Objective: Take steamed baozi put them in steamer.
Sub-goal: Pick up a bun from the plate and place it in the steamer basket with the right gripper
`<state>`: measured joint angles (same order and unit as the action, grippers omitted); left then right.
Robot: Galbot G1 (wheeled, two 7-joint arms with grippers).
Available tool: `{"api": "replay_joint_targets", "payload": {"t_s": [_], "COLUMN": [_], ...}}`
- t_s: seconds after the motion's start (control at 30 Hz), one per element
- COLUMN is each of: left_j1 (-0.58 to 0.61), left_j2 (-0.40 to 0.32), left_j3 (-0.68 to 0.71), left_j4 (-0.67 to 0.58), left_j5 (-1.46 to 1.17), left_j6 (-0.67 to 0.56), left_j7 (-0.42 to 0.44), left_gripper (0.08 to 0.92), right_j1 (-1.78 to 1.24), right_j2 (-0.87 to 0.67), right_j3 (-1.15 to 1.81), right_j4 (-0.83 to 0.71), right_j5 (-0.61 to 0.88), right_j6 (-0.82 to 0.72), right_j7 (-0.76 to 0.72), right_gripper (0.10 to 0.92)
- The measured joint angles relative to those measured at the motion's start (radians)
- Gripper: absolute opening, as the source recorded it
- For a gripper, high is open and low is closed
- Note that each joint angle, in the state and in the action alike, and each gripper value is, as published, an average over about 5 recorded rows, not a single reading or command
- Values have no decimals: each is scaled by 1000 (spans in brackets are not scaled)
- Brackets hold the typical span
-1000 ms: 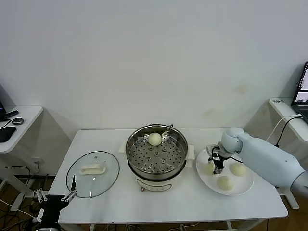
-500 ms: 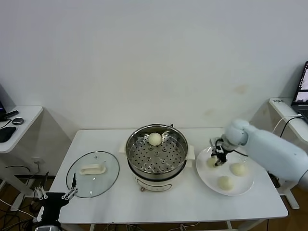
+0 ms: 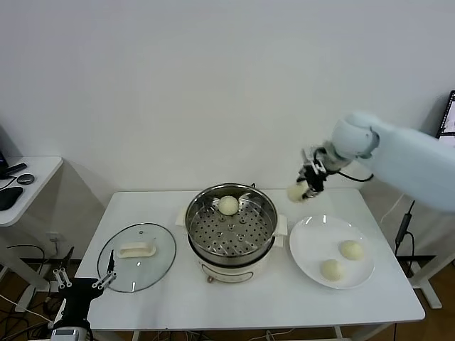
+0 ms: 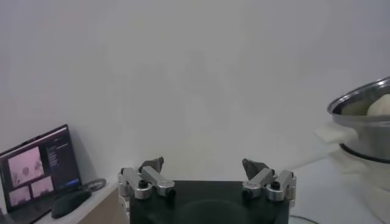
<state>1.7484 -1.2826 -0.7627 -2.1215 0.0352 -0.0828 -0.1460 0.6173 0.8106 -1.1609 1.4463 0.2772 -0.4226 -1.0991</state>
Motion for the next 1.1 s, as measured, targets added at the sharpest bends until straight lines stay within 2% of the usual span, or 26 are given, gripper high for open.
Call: {"api": "replay_joint_targets", "payload": {"t_s": [0.2,0.47,1.1], "left_j1": [-4,-6,-5], "left_j2": [-2,-12,-17], "left_j3": [-7,-16,-41], "left_j4": [-3,-6,-17], "left_j5": [-2,0,-2], "left_j6": [4,6,0], "left_j7": [1,1,-2], "left_gripper": [823,823,823], "right_j1": [49,15,-156], "right_j2": [111,276,533], "right_j3": [-51,-77,-77], "right_j4": [21,-25,-222], "right_j5": [128,203,206], "right_j6": [-88,-175,-259], "right_j7": [62,139,226], "right_gripper": [470,475,475]}}
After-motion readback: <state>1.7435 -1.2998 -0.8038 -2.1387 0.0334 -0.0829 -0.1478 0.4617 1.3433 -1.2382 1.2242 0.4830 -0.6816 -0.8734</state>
